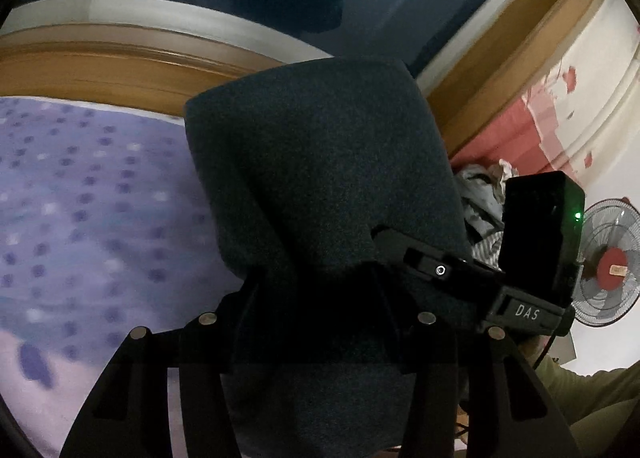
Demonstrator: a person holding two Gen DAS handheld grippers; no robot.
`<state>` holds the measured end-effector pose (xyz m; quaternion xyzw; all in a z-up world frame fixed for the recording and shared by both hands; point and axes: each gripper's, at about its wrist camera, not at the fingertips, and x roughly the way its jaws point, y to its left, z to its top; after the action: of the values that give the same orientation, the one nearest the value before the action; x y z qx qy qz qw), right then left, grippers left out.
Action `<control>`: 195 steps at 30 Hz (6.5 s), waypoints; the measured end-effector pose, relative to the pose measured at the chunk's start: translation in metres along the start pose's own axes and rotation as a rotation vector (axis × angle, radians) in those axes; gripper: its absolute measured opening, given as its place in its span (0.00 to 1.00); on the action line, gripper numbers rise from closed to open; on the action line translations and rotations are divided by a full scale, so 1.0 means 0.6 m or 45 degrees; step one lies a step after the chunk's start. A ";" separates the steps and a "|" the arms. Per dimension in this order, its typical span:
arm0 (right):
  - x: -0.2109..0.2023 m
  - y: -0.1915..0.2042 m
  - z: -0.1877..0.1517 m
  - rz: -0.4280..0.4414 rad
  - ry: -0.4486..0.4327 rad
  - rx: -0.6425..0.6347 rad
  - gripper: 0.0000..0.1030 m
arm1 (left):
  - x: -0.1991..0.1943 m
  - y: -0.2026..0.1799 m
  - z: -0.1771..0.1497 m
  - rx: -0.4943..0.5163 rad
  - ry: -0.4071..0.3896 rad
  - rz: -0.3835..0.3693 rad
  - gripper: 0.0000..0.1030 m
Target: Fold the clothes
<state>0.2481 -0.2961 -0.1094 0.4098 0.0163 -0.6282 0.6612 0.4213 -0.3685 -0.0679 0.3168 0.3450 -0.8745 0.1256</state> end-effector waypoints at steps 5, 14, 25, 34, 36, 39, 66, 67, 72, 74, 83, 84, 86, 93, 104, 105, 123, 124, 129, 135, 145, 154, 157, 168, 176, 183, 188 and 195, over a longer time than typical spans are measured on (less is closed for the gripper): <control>0.066 0.117 -0.001 0.065 0.014 -0.040 0.58 | -0.118 0.080 -0.006 0.008 -0.077 0.061 0.50; 0.224 0.326 0.020 0.204 0.083 -0.262 0.58 | -0.295 0.235 -0.018 -0.102 -0.246 0.188 0.50; 0.447 0.523 0.091 0.398 0.219 -0.528 0.58 | -0.442 0.443 -0.009 -0.302 -0.524 0.309 0.50; 0.684 0.650 0.155 0.553 0.471 -0.768 0.58 | -0.463 0.612 0.017 -0.478 -0.606 0.433 0.50; 0.727 0.680 0.165 0.562 0.545 -0.863 0.58 | -0.460 0.649 0.022 -0.537 -0.611 0.428 0.50; 0.778 0.708 0.173 0.568 0.653 -0.995 0.58 | -0.453 0.691 0.028 -0.598 -0.613 0.420 0.50; 0.860 0.633 0.239 0.197 0.445 -0.741 0.71 | -0.415 0.763 0.067 -0.304 -0.239 0.501 0.50; 0.843 0.633 0.238 0.173 0.402 -0.724 0.71 | -0.422 0.765 0.073 -0.283 -0.242 0.499 0.50; 0.772 0.621 0.181 0.043 0.189 -0.511 0.71 | -0.448 0.791 0.122 -0.191 -0.232 0.486 0.50; 0.769 0.613 0.164 0.025 0.141 -0.334 0.71 | -0.454 0.798 0.142 -0.145 -0.227 0.461 0.50; 0.788 0.643 0.112 -0.166 -0.029 0.100 0.71 | -0.417 0.849 0.243 0.092 -0.073 0.237 0.50; 0.797 0.651 0.109 -0.205 -0.035 0.104 0.71 | -0.413 0.858 0.252 0.105 -0.067 0.220 0.50; 0.818 0.667 0.107 -0.281 -0.057 0.116 0.71 | -0.397 0.885 0.270 0.108 -0.044 0.184 0.50; 0.939 0.655 0.132 -0.445 -0.002 0.130 0.72 | -0.344 0.956 0.296 0.112 0.070 0.109 0.50; 0.906 0.650 0.142 -0.497 -0.047 0.197 0.76 | -0.356 0.963 0.294 0.109 0.067 0.050 0.50; 0.885 0.658 0.137 -0.502 -0.072 0.201 0.76 | -0.369 0.959 0.290 0.099 0.067 0.054 0.50; 0.796 0.718 -0.089 -0.440 0.093 0.061 0.76 | -0.517 0.951 0.090 0.011 0.141 0.351 0.51; 0.798 0.716 -0.088 -0.445 0.084 0.080 0.76 | -0.511 0.949 0.092 0.042 0.157 0.350 0.51; 0.802 0.702 -0.091 -0.458 0.022 0.148 0.76 | -0.478 0.939 0.117 0.219 0.225 0.337 0.51; 0.827 0.725 -0.071 -0.607 0.067 -0.091 0.71 | -0.441 0.951 0.119 0.231 0.296 0.272 0.51; 0.840 0.737 -0.040 -0.479 0.188 -0.216 0.22 | -0.458 0.985 0.128 0.146 0.273 0.113 0.23; 0.849 0.737 -0.059 -0.521 0.440 -0.458 0.26 | -0.443 0.994 0.140 0.237 0.411 0.183 0.24; 0.826 0.736 -0.069 -0.569 0.439 -0.455 0.29 | -0.456 0.989 0.141 0.246 0.427 0.223 0.24; 0.761 0.767 0.012 -0.544 0.068 -0.293 0.37 | -0.447 0.910 0.212 0.322 0.240 0.086 0.26; 0.837 0.694 -0.030 -0.439 0.229 -0.190 0.35 | -0.429 0.979 0.148 0.087 0.326 0.019 0.25; 0.751 0.712 0.023 -0.405 0.104 -0.155 0.36 | -0.478 0.942 0.208 0.182 0.194 0.079 0.27; 0.802 0.692 0.085 -0.433 0.072 -0.116 0.37 | -0.436 0.921 0.252 0.226 0.149 0.100 0.31; 0.853 0.654 0.083 -0.465 0.112 -0.076 0.40 | -0.380 0.951 0.251 0.133 0.190 0.149 0.31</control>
<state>0.6625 -0.7913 -0.1462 0.4074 0.1380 -0.7185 0.5465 0.7761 -0.8880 -0.1360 0.4067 0.2881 -0.8566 0.1336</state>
